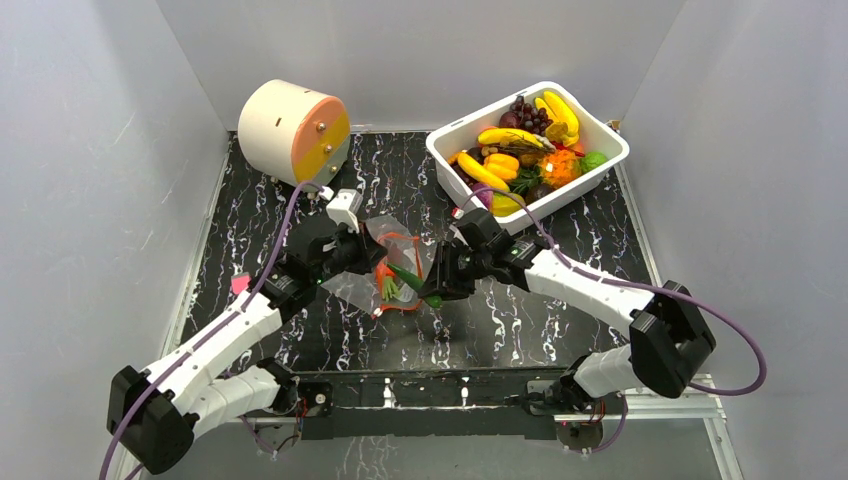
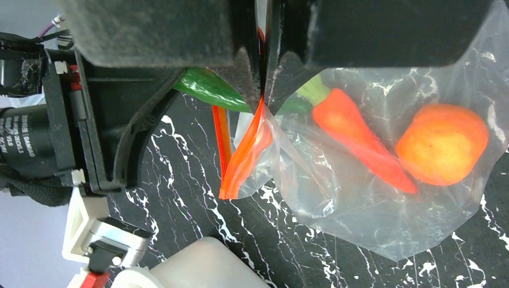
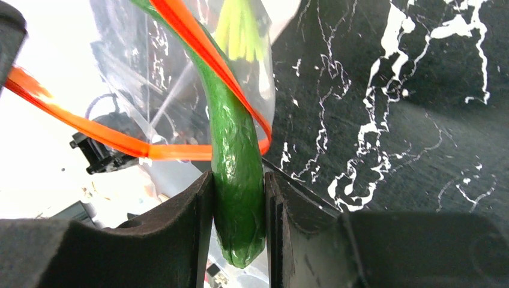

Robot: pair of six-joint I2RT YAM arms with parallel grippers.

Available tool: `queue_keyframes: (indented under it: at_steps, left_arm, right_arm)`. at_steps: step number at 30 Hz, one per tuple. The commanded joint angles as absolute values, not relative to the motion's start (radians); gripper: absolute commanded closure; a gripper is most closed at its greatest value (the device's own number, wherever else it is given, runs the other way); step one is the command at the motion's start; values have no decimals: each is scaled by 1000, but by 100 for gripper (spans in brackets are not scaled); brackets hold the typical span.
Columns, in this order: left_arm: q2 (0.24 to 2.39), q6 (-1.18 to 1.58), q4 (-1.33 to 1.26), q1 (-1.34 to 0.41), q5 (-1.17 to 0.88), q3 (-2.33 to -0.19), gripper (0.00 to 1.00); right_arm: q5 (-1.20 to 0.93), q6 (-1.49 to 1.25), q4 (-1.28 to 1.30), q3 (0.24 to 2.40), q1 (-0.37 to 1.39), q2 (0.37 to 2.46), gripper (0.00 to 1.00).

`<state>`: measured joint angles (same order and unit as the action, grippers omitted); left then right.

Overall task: Place the food in the zip-top bag and seal the zipper
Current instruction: Place the fake vegetable in the zipper food storage bag.

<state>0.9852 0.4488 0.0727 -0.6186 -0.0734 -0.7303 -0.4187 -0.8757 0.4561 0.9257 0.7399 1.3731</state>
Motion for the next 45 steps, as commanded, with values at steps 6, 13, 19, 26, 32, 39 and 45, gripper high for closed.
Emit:
queue_keyframes:
  at_steps: [6, 13, 19, 26, 32, 39, 45]
  left_arm:
    - [929, 480, 29, -623, -140, -698, 100]
    - [910, 508, 18, -623, -138, -682, 100]
    - [923, 513, 22, -623, -145, -693, 100]
    - [912, 536, 14, -623, -153, -690, 100]
    - [902, 594, -26, -623, -184, -677, 100]
    - [896, 619, -42, -623, -183, -671, 100]
    - [898, 617, -40, -623, -186, -666, 100]
  right_arm:
    - [-456, -1034, 205, 941, 745, 1419, 80]
    - [-423, -1121, 113, 924, 749, 1444, 79]
    - [-393, -1143, 107, 948, 754, 1485, 76]
    - [-345, -1169, 25, 907, 757, 1519, 76]
    - [-290, -1155, 25, 923, 759, 1537, 72]
    - [-208, -1115, 64, 964, 760, 1564, 69]
    - [-242, -1069, 62, 1017, 760, 1624, 68]
